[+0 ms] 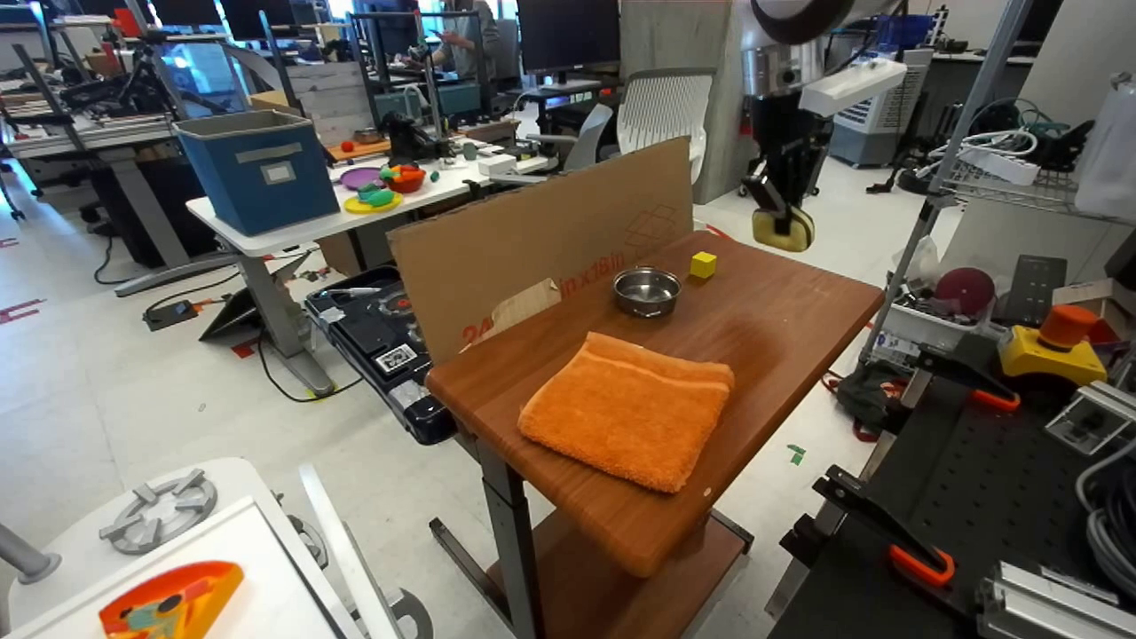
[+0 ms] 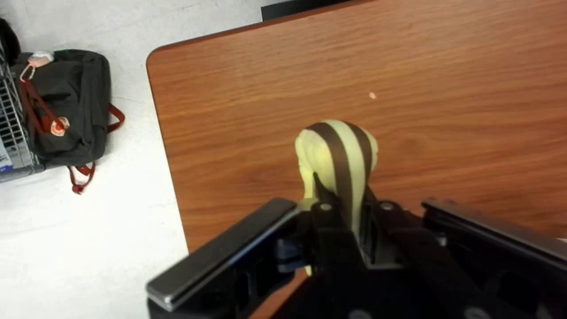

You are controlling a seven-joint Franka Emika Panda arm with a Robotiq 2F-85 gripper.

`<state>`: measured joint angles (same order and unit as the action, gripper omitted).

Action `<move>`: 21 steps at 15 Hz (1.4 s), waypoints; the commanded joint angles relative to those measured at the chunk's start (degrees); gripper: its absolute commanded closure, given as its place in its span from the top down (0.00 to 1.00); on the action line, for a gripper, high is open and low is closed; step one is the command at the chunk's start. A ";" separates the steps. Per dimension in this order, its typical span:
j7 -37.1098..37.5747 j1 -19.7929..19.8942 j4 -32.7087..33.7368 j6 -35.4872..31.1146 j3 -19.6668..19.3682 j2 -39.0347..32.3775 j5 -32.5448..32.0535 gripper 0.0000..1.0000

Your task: Remove the black and yellow plush toy from the pot and place it on the front right side of the table.

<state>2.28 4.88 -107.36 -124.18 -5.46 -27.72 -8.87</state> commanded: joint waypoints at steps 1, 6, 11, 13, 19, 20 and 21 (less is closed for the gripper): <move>-3.53 3.34 2.15 -2.48 -0.53 -5.33 2.23 0.03; -6.53 6.47 4.75 -2.73 -0.25 -11.02 4.08 0.03; -8.08 5.56 2.23 -1.67 -0.63 -7.19 2.60 0.52; -5.19 3.95 0.55 -0.95 -1.71 -4.45 1.34 0.66; 1.38 1.61 -4.07 6.35 -2.57 3.96 0.52 1.00; -0.80 2.55 -0.90 4.47 -1.98 0.31 0.90 0.93; -0.07 2.34 -1.69 5.45 -1.98 1.56 0.89 1.00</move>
<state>2.33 7.36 -109.19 -118.79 -7.28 -26.05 -8.07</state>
